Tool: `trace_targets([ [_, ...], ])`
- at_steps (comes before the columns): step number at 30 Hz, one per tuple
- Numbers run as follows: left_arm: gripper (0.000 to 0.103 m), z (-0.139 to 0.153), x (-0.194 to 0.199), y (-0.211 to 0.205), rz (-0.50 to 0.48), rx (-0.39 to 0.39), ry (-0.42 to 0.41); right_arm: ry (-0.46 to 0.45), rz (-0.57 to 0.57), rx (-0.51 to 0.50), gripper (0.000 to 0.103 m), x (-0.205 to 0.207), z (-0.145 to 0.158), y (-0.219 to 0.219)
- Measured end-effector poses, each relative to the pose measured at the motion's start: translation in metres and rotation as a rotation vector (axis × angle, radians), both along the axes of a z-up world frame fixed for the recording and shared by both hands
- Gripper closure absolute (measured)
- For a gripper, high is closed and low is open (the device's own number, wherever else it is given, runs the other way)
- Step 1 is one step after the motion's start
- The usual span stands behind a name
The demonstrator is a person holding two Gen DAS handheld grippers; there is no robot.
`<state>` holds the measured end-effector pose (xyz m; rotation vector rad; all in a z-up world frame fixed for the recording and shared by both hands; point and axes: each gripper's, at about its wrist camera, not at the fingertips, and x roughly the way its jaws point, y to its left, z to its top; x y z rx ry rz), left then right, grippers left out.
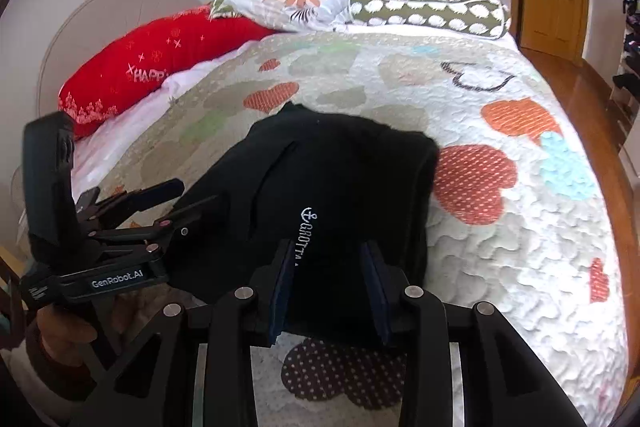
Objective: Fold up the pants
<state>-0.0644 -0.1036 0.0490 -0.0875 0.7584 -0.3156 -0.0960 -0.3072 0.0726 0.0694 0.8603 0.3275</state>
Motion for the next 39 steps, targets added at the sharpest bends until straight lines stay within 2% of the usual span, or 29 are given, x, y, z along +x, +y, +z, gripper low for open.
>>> trace_targets([
  [3,0.017,0.002,-0.002,0.000,0.006,0.011,-0.016,-0.006,-0.005,0.012,0.067,-0.002,0.000,-0.003],
  [7,0.017,0.005,-0.006,0.002,0.013,0.001,-0.011,0.017,-0.008,0.037,0.060,0.002,-0.013,-0.005],
  [9,0.017,0.006,-0.008,0.004,0.019,-0.010,-0.006,0.034,-0.013,0.029,0.059,0.004,-0.018,-0.005],
  [17,0.017,0.017,-0.012,0.008,0.045,0.001,0.002,0.005,-0.019,0.072,0.051,-0.005,0.001,-0.013],
  [20,0.017,0.018,-0.011,0.009,0.052,0.000,0.007,-0.013,-0.055,0.099,0.043,-0.006,0.005,-0.023],
  [22,0.017,0.016,-0.008,0.008,0.050,0.004,0.021,-0.021,-0.086,0.117,0.032,-0.004,0.006,-0.030],
  [30,0.017,0.009,0.001,0.006,0.025,-0.002,0.068,0.006,-0.074,0.138,0.031,0.008,-0.001,-0.029],
  [35,0.017,0.010,0.016,0.011,-0.029,-0.066,0.133,0.021,-0.089,0.145,0.027,0.021,-0.011,-0.036],
  [39,0.015,0.006,0.034,0.016,-0.049,-0.137,0.199,0.063,-0.095,0.203,0.023,0.036,-0.023,-0.043],
])
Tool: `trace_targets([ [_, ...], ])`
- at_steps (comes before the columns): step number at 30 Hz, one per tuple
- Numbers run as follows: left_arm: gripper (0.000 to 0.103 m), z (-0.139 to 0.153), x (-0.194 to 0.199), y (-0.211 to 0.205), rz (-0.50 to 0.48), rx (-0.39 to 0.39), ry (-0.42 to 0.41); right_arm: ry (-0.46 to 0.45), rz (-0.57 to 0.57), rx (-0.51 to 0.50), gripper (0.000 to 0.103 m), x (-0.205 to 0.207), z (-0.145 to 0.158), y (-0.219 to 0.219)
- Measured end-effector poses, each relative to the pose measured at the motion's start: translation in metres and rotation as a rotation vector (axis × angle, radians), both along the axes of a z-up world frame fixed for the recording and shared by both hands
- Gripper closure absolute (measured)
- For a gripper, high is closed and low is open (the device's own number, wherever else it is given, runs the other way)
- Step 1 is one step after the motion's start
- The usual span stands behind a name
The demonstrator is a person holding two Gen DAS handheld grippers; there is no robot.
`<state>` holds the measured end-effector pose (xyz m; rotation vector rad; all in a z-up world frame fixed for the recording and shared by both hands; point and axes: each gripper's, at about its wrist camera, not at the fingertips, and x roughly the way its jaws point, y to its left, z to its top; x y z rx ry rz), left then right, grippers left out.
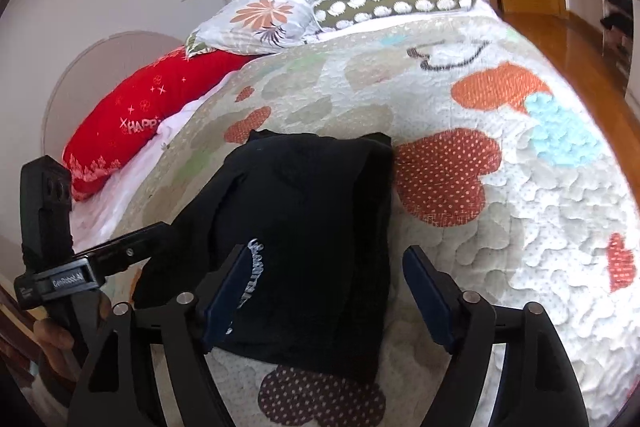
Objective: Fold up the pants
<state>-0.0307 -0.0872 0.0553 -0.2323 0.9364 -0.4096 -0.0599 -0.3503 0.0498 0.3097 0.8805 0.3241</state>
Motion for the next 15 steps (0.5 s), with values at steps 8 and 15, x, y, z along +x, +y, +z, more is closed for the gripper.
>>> trace_targets([
  [8,0.000,-0.029,0.019,0.000,0.040,-0.079,0.081,0.000,0.029,0.070,0.019,0.026,-0.024,0.004],
  [15,0.034,-0.023,0.019,-0.019,-0.035,-0.062,0.036,-0.047,0.051,0.100,0.069,0.028,-0.011,0.019],
])
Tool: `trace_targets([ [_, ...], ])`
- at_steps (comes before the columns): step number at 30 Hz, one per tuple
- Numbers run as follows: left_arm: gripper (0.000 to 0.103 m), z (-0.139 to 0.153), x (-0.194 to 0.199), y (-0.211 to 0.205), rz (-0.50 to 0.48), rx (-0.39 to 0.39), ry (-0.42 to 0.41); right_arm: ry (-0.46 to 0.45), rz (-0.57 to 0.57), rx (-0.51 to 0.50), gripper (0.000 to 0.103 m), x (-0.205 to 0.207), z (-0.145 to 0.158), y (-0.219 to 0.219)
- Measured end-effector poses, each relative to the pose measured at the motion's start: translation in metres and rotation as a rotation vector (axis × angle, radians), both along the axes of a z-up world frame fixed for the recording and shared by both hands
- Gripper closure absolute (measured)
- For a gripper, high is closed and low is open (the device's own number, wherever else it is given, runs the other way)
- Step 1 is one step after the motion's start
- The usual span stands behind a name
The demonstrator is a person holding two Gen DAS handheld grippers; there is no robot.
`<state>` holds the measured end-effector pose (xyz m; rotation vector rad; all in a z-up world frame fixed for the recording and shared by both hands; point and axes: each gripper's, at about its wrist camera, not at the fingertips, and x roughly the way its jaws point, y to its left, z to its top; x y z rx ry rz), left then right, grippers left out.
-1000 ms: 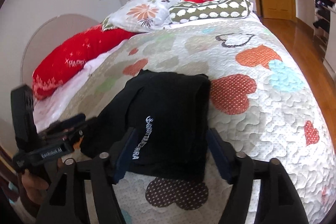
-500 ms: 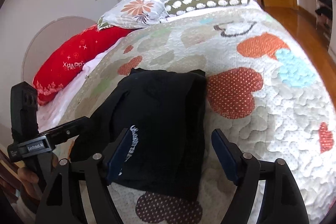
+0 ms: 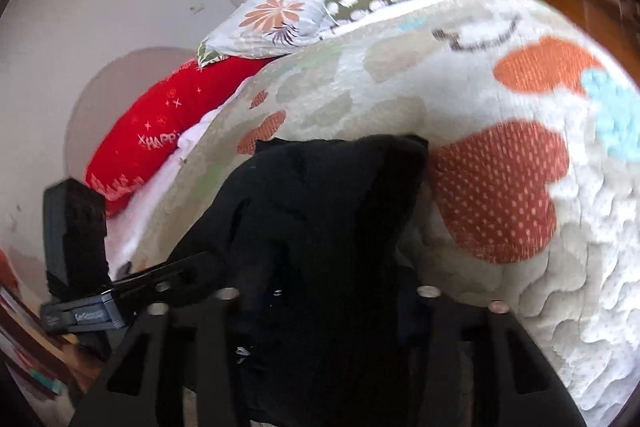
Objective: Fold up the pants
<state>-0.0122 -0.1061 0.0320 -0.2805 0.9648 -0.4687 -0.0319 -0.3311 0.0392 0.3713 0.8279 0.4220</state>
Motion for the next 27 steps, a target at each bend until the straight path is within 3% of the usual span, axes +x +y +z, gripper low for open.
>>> trace_targets([
  [1,0.039,0.005,-0.002,0.000,-0.004,0.015,-0.018,-0.020,-0.002,0.006,0.071,-0.002,0.008,0.002],
  [3,0.065,0.016,-0.005,0.005,-0.014,0.017,-0.043,-0.070,0.014,0.015,0.072,-0.005,0.028,0.009],
  [4,0.069,0.026,-0.007,0.011,-0.014,0.014,-0.064,-0.084,0.024,0.012,0.072,-0.005,0.034,0.014],
  [9,0.071,0.071,0.000,0.041,0.040,0.053,-0.194,-0.150,0.063,0.052,0.073,0.020,0.058,0.043],
  [11,0.071,0.076,0.011,0.052,0.065,0.069,-0.204,-0.154,0.062,0.080,0.073,0.033,0.057,0.053],
  [14,0.063,0.066,0.029,0.071,0.143,0.128,-0.184,-0.118,0.067,0.056,0.064,0.062,0.039,0.079],
  [15,0.055,0.055,0.037,0.078,0.190,0.174,-0.160,-0.088,0.058,0.009,0.063,0.070,0.030,0.088],
  [18,0.051,0.027,0.047,0.093,0.290,0.288,-0.105,-0.033,0.013,-0.179,0.063,0.076,0.017,0.100],
  [22,0.046,0.022,0.036,0.109,0.322,0.236,-0.067,-0.123,-0.015,-0.195,0.063,0.057,0.045,0.087],
  [25,0.040,0.038,0.018,0.107,0.345,0.206,-0.112,-0.161,0.046,-0.196,0.063,0.062,0.065,0.101],
  [27,0.029,0.044,0.010,0.105,0.357,0.204,-0.156,-0.154,0.097,-0.186,0.066,0.069,0.067,0.115],
])
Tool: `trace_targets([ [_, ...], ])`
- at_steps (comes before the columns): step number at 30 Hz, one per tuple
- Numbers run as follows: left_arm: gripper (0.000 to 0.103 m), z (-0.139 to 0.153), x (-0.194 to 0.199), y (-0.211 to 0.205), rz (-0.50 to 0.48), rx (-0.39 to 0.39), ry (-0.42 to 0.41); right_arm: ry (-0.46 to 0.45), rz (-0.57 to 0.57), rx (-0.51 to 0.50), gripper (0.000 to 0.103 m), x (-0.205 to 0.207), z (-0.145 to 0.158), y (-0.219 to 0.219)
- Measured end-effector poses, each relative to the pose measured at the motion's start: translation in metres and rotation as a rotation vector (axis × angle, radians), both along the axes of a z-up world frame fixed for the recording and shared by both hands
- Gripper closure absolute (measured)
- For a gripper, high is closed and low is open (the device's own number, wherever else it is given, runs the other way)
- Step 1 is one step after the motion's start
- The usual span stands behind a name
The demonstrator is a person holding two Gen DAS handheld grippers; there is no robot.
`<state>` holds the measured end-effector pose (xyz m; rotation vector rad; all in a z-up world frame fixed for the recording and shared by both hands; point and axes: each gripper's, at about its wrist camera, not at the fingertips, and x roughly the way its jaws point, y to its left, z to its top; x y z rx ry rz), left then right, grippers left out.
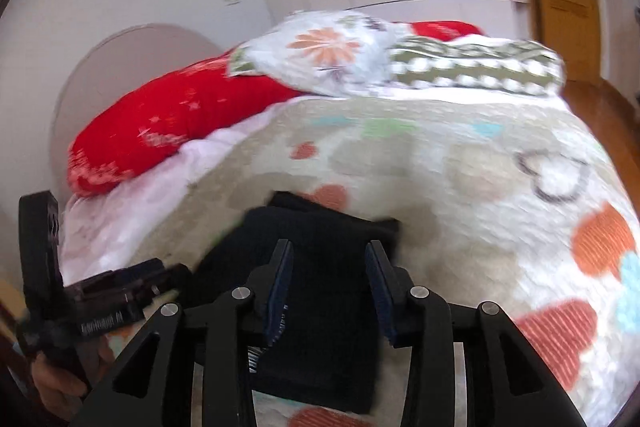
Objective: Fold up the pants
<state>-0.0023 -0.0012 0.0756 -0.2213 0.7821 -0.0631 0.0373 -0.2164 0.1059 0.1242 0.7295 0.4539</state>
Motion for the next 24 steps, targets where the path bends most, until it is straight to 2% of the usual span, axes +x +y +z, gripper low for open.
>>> trace_targets([
  [3,0.028,-0.010,0.004,-0.003,0.009,0.039,0.015,0.042,0.036,-0.035,0.066,0.027,-0.017,0.027],
  [7,0.028,-0.030,0.013,0.001,0.003,0.018,0.065,0.119,0.013,-0.135,0.069,0.056,-0.060,0.040],
  [9,0.023,-0.033,0.015,-0.001,-0.009,0.019,0.062,0.141,-0.015,-0.089,0.069,0.057,-0.073,0.035],
  [12,0.022,-0.031,0.014,-0.008,-0.020,0.071,0.050,0.112,-0.002,-0.131,0.067,0.044,-0.063,0.038],
  [15,0.023,-0.027,0.010,-0.005,-0.019,0.053,0.043,0.084,0.001,-0.140,0.065,0.021,-0.042,0.033],
  [19,0.023,-0.022,0.006,-0.002,-0.008,0.055,0.017,0.020,-0.003,-0.159,0.052,-0.020,-0.024,0.023],
  [21,0.023,-0.021,0.005,-0.002,-0.010,0.053,0.010,0.031,-0.004,-0.163,0.051,-0.031,-0.031,0.020],
  [24,0.023,-0.020,0.003,-0.005,-0.019,0.064,-0.002,0.118,-0.034,-0.232,0.049,-0.032,-0.065,0.020],
])
